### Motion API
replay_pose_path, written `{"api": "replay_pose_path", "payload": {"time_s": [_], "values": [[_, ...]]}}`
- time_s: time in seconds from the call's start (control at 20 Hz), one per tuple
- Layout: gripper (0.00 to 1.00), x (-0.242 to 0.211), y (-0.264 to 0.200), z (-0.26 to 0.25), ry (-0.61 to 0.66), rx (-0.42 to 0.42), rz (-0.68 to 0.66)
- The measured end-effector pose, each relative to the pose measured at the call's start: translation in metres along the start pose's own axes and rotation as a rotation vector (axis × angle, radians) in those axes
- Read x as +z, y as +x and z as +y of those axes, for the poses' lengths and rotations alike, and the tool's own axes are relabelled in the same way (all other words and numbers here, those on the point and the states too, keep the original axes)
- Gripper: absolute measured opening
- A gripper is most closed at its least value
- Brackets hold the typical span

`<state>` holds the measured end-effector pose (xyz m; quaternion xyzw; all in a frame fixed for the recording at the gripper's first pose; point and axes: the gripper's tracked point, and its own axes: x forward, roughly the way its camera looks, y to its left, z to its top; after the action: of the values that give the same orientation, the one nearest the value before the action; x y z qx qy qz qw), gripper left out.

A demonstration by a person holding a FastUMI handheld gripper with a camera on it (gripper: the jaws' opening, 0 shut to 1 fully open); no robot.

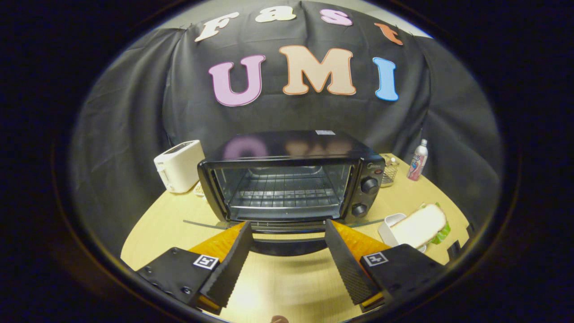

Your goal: Open the toaster oven, put the food inside, and close the toaster oven door.

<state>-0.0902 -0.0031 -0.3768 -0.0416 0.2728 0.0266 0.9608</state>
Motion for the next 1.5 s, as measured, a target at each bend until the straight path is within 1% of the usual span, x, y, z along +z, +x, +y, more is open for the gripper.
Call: {"api": "replay_pose_path", "payload": {"time_s": [0.25, 0.4, 0.45, 0.5, 0.55, 0.65, 0.8, 0.9, 1.15, 1.3, 1.4, 1.45, 1.5], "values": [[1.00, -0.036, -0.008, -0.003, 0.000, -0.004, 0.089], [1.00, -0.070, -0.008, -0.003, -0.060, -0.013, 0.189], [1.00, -0.088, -0.009, -0.002, -0.088, -0.012, 0.241], [1.00, -0.106, -0.010, -0.005, -0.119, -0.031, 0.289], [1.00, -0.120, -0.008, -0.003, -0.130, -0.027, 0.321], [1.00, -0.139, -0.003, -0.004, -0.161, -0.049, 0.355], [1.00, -0.170, -0.009, 0.004, -0.168, -0.020, 0.442], [1.00, -0.167, -0.006, 0.007, -0.135, -0.016, 0.414], [1.00, -0.167, 0.001, 0.011, -0.103, -0.008, 0.438], [1.00, -0.159, -0.006, 0.001, -0.139, -0.043, 0.438], [0.99, -0.133, -0.022, -0.001, -0.110, -0.045, 0.370], [0.99, -0.102, -0.030, 0.003, -0.073, -0.027, 0.275], [0.99, -0.063, -0.033, 0.008, -0.025, -0.005, 0.139]]}}
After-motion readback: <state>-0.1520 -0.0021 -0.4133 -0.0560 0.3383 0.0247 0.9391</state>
